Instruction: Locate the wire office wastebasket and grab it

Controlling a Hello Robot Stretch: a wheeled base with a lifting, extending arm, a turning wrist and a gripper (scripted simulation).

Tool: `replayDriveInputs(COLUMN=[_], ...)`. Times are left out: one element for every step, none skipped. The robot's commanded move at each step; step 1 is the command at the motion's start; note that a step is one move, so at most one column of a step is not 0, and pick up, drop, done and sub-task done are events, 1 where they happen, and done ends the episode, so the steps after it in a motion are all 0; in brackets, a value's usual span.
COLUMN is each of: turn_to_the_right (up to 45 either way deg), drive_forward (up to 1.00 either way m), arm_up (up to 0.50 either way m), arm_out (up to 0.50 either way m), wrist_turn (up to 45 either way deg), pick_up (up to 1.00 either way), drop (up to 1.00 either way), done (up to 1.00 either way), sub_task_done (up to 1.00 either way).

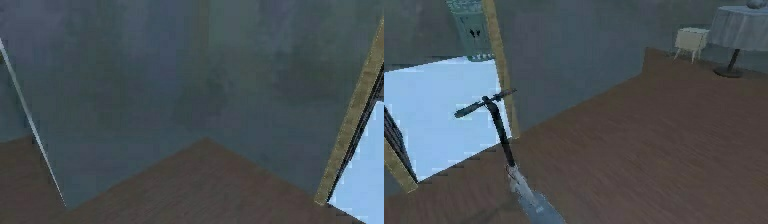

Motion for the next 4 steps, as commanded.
replayDriveInputs(turn_to_the_right=[36.0,0.0,-6.0,0.0], drive_forward=[0.0,0.7,0.0,0.45], arm_up=[0.0,0.0,0.0,0.0], arm_out=[0.0,0.0,0.0,0.0], wrist_turn=[0.0,0.0,0.0,0.0], pick_up=[0.0,0.0,0.0,0.0], drop=[0.0,0.0,0.0,0.0], done=[0.0,0.0,0.0,0.0], sub_task_done=[0.0,0.0,0.0,0.0])
